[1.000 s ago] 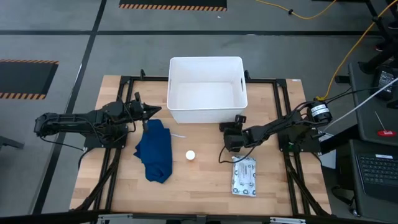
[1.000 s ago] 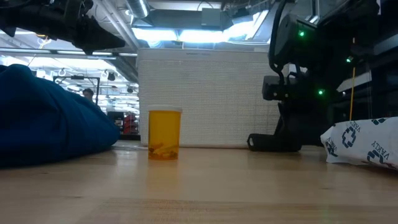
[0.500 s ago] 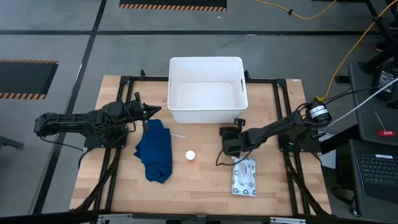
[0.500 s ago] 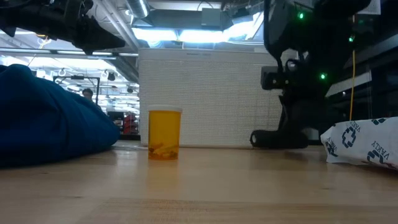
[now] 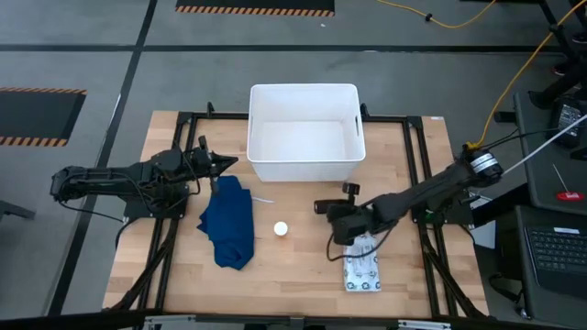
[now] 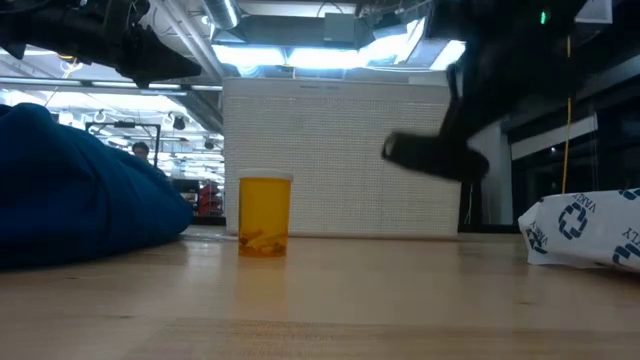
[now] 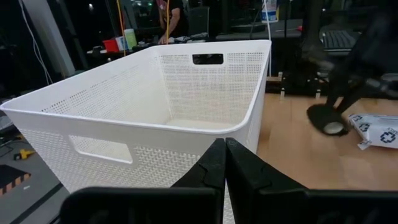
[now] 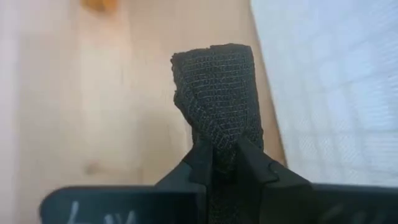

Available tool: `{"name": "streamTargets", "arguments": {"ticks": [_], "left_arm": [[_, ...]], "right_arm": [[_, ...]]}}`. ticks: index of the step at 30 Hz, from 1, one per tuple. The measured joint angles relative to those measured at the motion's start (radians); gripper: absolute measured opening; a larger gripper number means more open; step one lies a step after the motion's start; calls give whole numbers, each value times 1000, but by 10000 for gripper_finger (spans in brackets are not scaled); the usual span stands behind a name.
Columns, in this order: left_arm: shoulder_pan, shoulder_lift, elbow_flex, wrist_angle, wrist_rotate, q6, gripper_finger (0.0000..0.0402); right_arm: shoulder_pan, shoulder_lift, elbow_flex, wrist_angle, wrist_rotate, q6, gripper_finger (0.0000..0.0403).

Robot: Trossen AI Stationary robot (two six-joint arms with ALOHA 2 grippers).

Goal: Pick & place medical supplies in basket/bin
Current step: Put the black bandage into the white bin

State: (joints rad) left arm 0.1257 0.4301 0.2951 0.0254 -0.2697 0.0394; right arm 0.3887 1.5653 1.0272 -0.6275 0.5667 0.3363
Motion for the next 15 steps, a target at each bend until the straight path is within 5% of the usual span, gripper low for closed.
{"name": "streamTargets", "arguments": {"ticks": [15], "left_arm": [[0,0,0,0,2,0,4]], "right_arm": [[5,-274,17,222,6,-199,37]]}}
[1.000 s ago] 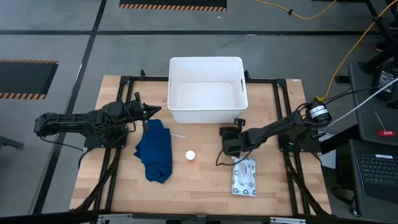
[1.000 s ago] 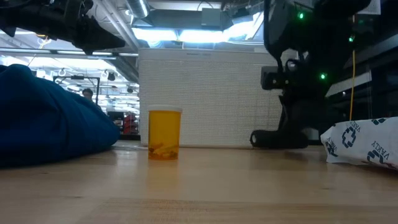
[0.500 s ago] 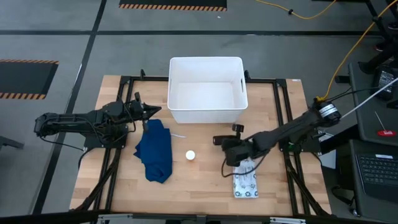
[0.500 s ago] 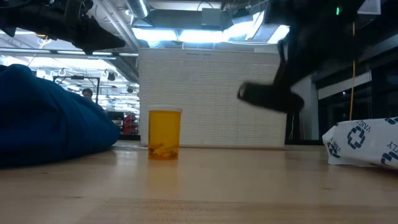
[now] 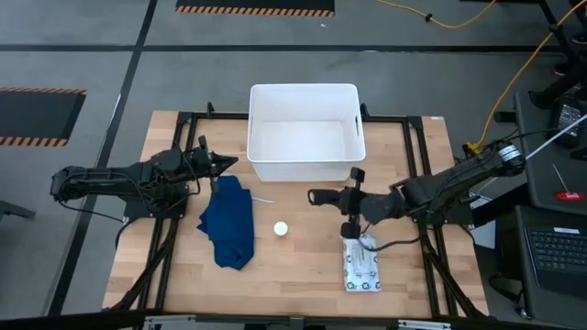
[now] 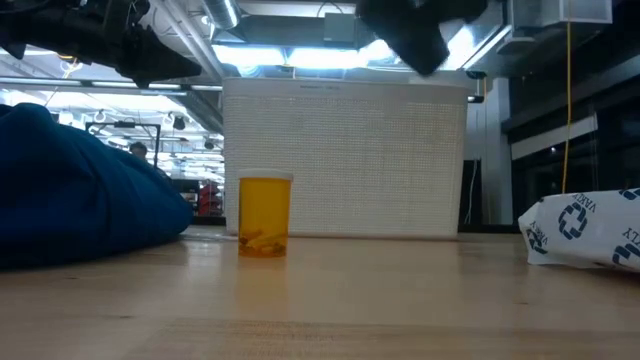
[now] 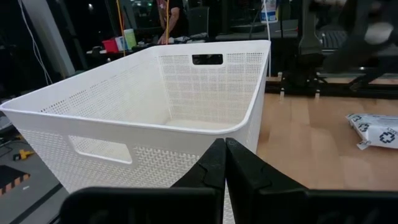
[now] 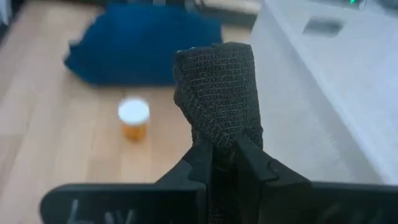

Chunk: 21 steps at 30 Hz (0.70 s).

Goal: Pick & place medical supplies in basket/bin
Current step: Put the black bandage into the white bin

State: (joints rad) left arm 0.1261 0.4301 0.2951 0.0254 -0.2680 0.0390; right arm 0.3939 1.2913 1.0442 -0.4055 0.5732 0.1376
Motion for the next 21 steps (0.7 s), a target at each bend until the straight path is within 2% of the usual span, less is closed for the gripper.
{"name": "streamTargets", "arguments": {"ticks": [7,10,13,21], "left_arm": [[0,0,0,-3,0,0,4],[0,0,0,-3,0,0,4],[0,0,0,-4,0,0,4],[0,0,0,-8,0,0,4]], "right_arm": [[-7,-31,-2,45,-54,-37,37],[-7,-32,-25,161,-70,-84,37],[-8,-62,-63,276,-119,-165,37],[-35,-141,-200,402,-130,-162,37]]}}
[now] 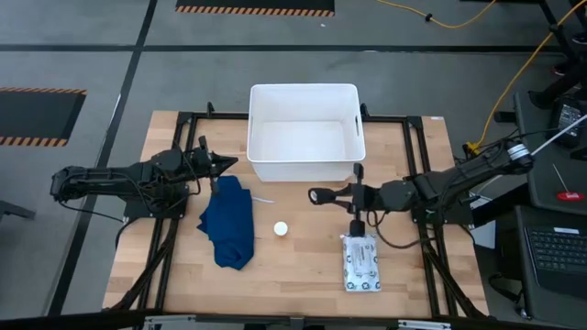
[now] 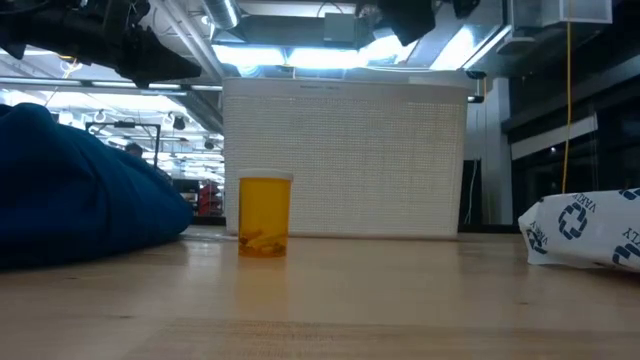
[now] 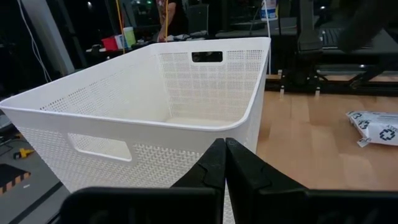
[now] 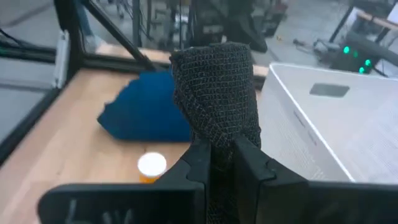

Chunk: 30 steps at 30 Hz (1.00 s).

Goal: Pick & place medical supplies in basket/bin
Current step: Put the black bandage into the white bin

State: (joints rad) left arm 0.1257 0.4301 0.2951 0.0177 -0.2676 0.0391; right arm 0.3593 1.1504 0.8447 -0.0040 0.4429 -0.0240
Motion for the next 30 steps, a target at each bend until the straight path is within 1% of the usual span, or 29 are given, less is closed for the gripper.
{"name": "streamTargets", "arguments": {"ticks": [3,10,15,20,22,24,30], "left_arm": [[0,0,0,0,0,0,4],[0,0,0,-3,0,0,4],[0,0,0,4,0,0,4],[0,-3,0,9,0,0,4],[0,-3,0,9,0,15,4],[0,-3,0,9,0,54,4],[0,-2,0,15,0,150,4]], "right_arm": [[2,-13,-20,17,-3,-4,36],[21,-46,-19,21,-1,18,35],[16,-67,-19,25,3,-15,27],[4,-68,-19,79,0,-84,27],[-10,-70,-16,107,0,-117,27],[-33,-74,4,89,0,-140,27],[-141,-73,77,-22,-15,-164,27]]}}
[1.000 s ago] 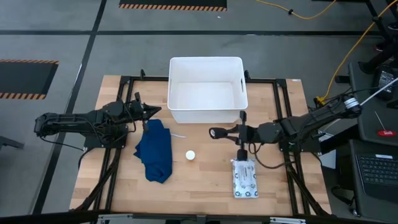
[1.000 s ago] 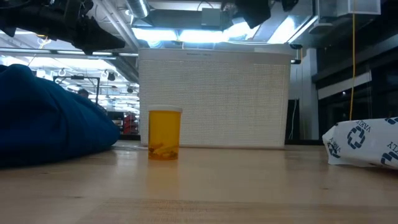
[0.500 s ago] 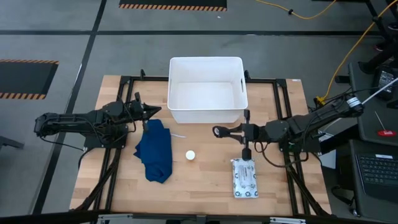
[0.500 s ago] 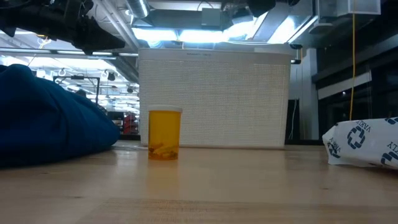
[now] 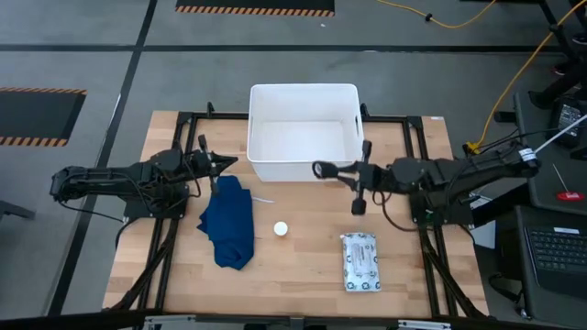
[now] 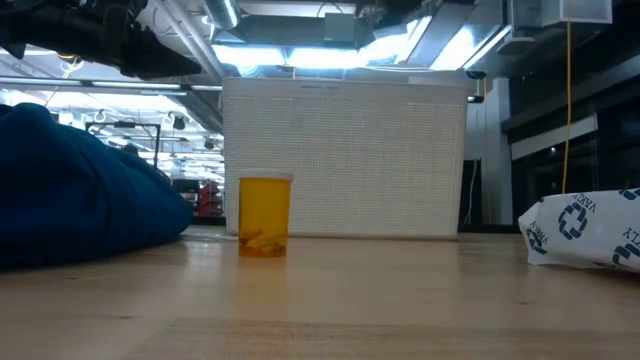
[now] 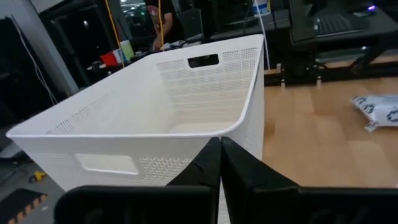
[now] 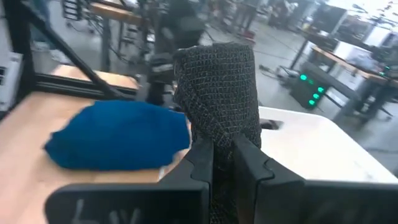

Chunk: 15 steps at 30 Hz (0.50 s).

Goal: Pick & place medical supplies in basket/bin
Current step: Put the black bandage into the white bin

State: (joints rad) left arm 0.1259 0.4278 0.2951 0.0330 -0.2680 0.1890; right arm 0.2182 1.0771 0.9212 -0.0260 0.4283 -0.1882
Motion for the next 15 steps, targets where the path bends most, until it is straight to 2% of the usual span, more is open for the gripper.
{"name": "streamTargets", "arguments": {"ticks": [15], "left_arm": [[0,0,0,1,0,16,4]], "right_arm": [[-325,15,6,-18,-4,5,27]]}}
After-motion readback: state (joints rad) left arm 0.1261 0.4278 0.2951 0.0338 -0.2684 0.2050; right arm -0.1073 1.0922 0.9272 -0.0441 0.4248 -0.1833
